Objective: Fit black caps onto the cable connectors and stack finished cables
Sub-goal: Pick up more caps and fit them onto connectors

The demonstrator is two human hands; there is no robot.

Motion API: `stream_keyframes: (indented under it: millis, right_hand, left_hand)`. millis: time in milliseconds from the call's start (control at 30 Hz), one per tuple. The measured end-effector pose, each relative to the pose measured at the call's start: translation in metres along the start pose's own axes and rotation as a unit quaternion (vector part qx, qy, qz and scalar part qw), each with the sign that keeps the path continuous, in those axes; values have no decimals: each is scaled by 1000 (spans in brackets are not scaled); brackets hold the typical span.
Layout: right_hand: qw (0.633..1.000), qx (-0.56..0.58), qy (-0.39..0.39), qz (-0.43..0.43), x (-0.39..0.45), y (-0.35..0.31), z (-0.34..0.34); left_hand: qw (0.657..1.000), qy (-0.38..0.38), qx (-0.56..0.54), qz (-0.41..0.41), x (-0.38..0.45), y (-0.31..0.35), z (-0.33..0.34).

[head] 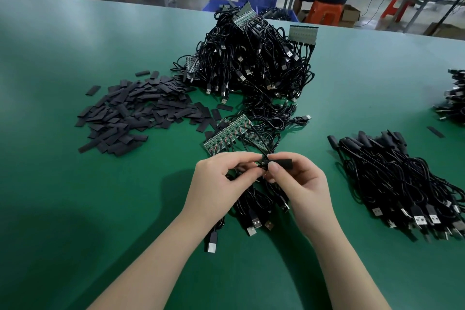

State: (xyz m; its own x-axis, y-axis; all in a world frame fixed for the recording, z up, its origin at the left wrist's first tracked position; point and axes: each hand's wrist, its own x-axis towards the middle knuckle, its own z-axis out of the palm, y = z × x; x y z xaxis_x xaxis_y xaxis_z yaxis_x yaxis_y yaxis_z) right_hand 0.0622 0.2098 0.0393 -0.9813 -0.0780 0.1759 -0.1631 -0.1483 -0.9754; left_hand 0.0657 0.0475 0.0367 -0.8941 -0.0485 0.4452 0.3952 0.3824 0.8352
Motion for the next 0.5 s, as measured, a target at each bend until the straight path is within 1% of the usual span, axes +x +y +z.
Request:
stream_keyframes:
  millis: [100, 200, 300, 433, 500]
  right_hand:
    - [997, 54, 4, 49, 0, 2, 0]
    - [992, 98, -4, 78, 1, 2, -1]
    - [996, 61, -6, 61, 1, 2, -1]
    - [999, -4, 17, 32, 1, 1, -1]
    - [999, -6, 20, 30, 1, 1, 0]
  left_hand:
    - [999, 5, 23, 42, 0, 1, -2]
    - [998, 17, 34, 55, 1, 2, -2]
    - [998, 18, 35, 54, 2, 1, -2]
    - [997, 11, 42, 64, 2, -1, -1]
    - [996, 10, 40, 73, 2, 0, -1]
